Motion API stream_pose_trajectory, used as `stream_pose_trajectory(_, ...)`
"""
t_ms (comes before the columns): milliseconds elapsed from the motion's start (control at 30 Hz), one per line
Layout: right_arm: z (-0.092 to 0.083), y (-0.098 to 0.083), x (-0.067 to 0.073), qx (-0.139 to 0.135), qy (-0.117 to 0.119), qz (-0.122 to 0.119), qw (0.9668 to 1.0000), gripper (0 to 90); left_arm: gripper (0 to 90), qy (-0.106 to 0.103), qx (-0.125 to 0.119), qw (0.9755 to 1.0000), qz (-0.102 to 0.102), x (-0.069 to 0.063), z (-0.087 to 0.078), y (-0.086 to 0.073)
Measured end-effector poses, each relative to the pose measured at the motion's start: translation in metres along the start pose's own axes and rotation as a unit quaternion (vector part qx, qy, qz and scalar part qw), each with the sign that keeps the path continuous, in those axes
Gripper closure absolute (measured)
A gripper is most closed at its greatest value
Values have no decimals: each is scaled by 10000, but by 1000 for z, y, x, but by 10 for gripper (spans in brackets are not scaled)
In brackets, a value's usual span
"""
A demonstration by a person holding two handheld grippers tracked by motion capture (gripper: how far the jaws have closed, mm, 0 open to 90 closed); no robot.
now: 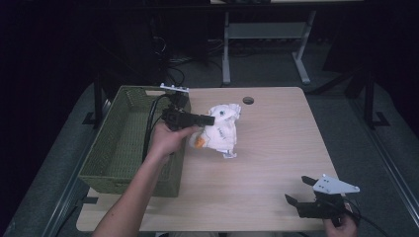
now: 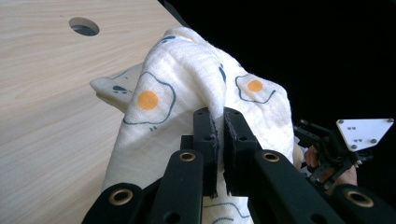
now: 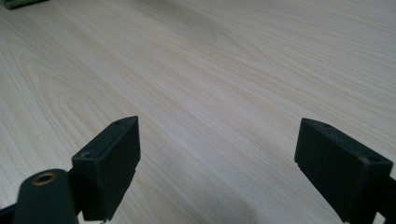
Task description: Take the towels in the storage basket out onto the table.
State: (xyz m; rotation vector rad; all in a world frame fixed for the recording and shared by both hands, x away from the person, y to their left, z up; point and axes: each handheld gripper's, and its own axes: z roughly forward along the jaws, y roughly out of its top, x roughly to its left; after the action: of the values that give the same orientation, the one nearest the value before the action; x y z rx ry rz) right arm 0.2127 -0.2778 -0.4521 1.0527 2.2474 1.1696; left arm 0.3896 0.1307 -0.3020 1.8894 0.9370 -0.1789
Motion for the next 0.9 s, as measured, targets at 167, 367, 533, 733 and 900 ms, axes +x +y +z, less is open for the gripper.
stream_pose_trajectory(167, 0, 0, 0, 0, -1, 2, 10000, 140, 853, 2, 26, 10000, -26, 0, 12, -1)
stream_pose_trajectory(367, 0, 0, 0, -12, -2, 10, 10000, 140, 853, 22, 102, 9999, -20, -4, 29, -1)
stream_pose_trajectory(533, 0, 0, -1, -18, 8, 0, 10000, 140, 853, 38, 86, 9999, -85, -3, 42, -3)
stream_pose_trajectory(733, 0, 0, -1, -14, 12, 7, 10000, 140, 853, -17, 154, 9998, -141, -2, 59, -9)
stream_pose_trajectory(900, -1, 0, -1, -27, 17, 22, 10000, 140, 852, 22, 199, 9997, -138, -2, 71, -11)
